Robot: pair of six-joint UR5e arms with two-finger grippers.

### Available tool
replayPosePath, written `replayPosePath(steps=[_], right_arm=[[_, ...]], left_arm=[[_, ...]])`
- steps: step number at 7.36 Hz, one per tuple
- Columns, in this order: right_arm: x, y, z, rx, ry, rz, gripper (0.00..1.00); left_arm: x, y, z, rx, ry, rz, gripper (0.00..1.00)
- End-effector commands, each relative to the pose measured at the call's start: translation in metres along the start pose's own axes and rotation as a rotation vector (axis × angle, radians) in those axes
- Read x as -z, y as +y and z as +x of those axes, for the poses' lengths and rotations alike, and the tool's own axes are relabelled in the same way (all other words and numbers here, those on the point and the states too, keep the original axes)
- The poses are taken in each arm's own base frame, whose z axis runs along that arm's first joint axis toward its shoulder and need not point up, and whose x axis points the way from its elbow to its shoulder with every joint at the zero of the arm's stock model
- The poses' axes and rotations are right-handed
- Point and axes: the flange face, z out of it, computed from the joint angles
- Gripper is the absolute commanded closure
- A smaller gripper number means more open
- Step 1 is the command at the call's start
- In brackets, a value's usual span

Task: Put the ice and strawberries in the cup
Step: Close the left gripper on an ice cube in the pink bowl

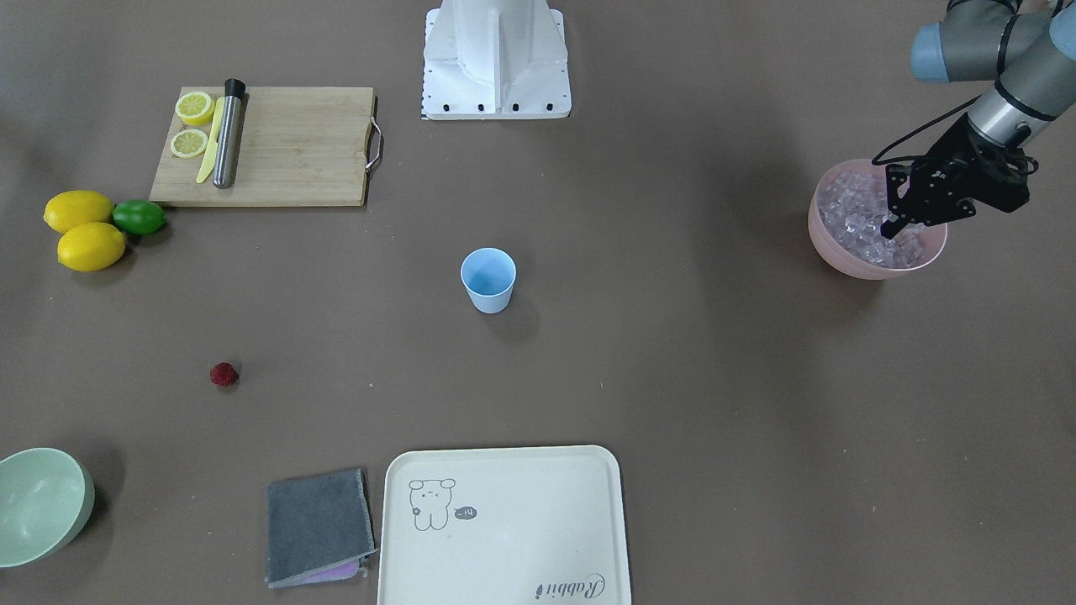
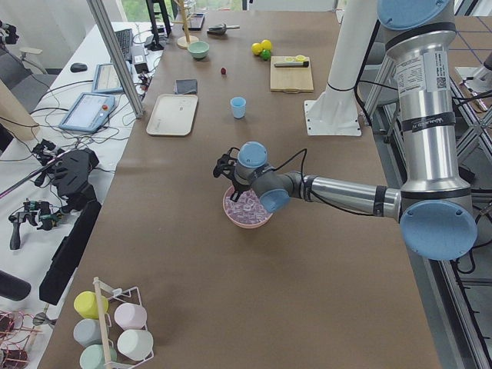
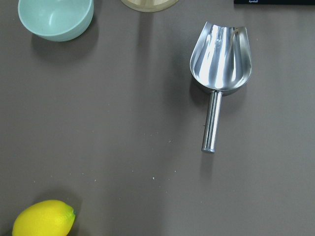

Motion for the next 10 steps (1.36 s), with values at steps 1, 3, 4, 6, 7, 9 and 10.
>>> replayPosePath(steps=[1,3,4,6,7,9,10], right_arm=[[0.002,-0.002,0.000,0.004,0.017,0.006,0.00],[0.002,-0.003,0.001,0.003,0.036,0.010,0.00],[0.001,-0.001,0.002,0.001,0.034,0.006,0.00],[0.000,0.001,0.004,-0.003,0.034,0.002,0.00],[0.000,0.001,0.004,-0.003,0.034,0.002,0.00],[-0.001,0.002,0.004,0.003,0.034,0.002,0.00],[-0.001,0.002,0.004,0.005,0.034,0.002,0.00]], left_arm=[[0.004,-0.015,-0.002,0.021,-0.015,0.006,0.93],[0.007,-0.016,-0.002,0.024,-0.011,0.005,0.93],[0.019,-0.020,0.007,0.014,0.019,0.014,0.93],[0.043,-0.017,0.003,0.026,0.025,0.041,0.93],[0.049,-0.013,0.005,0.024,0.026,0.045,0.93],[0.052,-0.021,0.010,0.019,0.033,0.058,0.98],[0.052,-0.035,0.018,0.014,0.042,0.075,1.00]])
